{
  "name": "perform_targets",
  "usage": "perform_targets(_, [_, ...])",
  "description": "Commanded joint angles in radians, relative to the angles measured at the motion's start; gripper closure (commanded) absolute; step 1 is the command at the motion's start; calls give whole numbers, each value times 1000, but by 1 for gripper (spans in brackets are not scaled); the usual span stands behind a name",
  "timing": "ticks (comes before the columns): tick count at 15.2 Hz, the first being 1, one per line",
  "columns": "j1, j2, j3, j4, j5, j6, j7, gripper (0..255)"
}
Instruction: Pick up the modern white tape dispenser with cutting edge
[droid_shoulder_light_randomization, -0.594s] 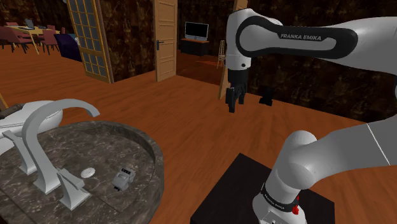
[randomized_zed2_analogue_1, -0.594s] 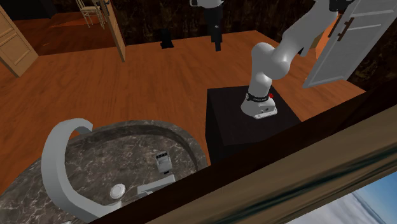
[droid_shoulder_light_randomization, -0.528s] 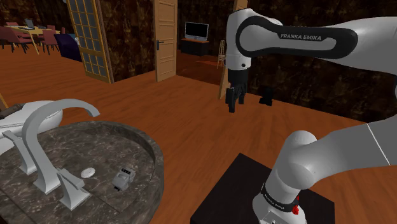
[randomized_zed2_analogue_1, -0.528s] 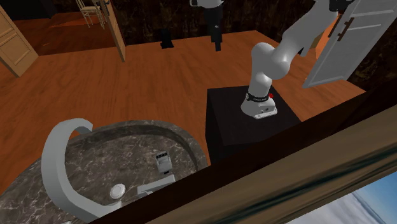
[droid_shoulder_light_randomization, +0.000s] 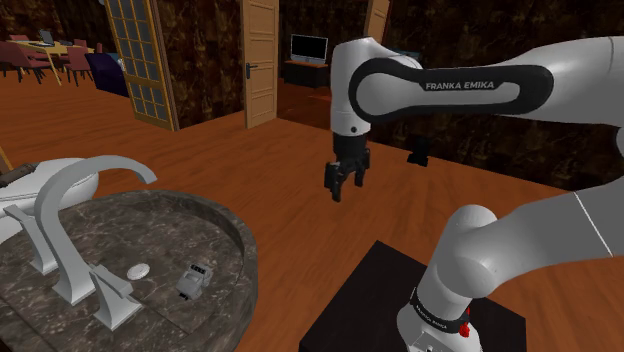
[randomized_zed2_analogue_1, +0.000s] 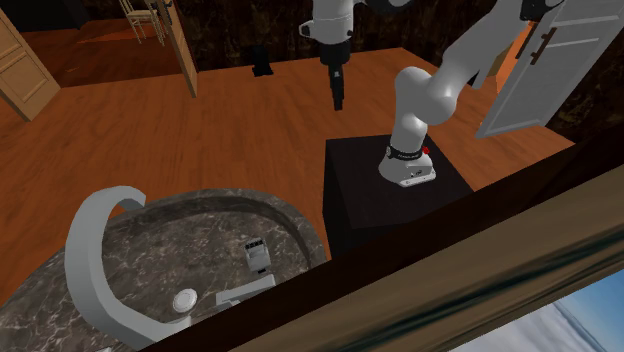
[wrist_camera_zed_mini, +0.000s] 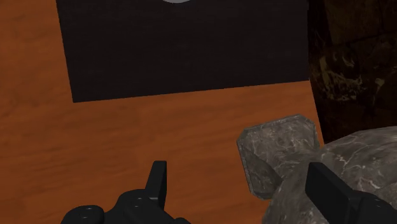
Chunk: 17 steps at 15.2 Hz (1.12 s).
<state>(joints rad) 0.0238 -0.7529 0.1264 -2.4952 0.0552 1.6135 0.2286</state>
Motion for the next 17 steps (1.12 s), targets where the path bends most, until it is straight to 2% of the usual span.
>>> perform_targets(1, [4,19,47,-16,32,52,77,0])
perform_targets(6, [8,117,172,-23,93,198,267,0])
perform_targets(10, [-6,231,274,4,110,317,422,0])
perform_targets(14, [-36,372,374,59,83,427,591,0])
perform_targets(17, [-67,493,447,118,25,499,733,0])
